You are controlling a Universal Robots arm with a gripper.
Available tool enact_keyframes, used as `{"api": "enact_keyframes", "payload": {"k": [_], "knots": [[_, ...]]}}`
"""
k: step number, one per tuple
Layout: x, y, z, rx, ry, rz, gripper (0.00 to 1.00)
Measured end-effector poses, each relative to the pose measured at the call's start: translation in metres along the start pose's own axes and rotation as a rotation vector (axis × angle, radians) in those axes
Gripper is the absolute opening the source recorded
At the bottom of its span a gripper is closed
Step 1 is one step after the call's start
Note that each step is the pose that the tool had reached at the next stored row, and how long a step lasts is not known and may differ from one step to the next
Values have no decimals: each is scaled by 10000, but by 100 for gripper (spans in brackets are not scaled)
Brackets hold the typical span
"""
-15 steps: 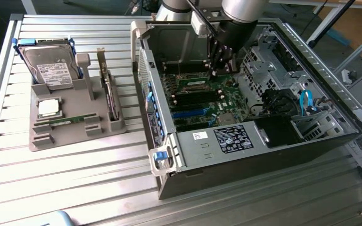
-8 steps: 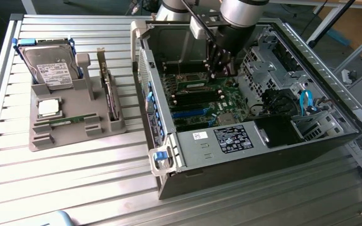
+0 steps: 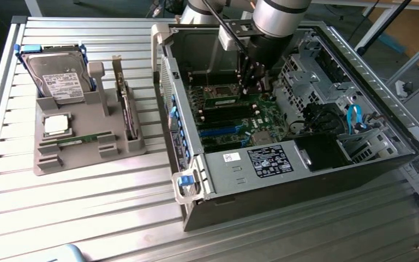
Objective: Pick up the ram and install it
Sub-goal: 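Insert the ram into the slot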
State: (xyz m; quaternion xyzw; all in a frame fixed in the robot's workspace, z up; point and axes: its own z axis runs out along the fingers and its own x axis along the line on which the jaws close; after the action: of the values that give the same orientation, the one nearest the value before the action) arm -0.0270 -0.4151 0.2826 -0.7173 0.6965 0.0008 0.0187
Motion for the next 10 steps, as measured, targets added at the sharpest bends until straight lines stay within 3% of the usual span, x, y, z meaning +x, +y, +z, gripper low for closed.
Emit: {"api": "enact_keyframes", "payload": {"k": [10], "knots": [[2,-13,5,1,4,77,12]]}}
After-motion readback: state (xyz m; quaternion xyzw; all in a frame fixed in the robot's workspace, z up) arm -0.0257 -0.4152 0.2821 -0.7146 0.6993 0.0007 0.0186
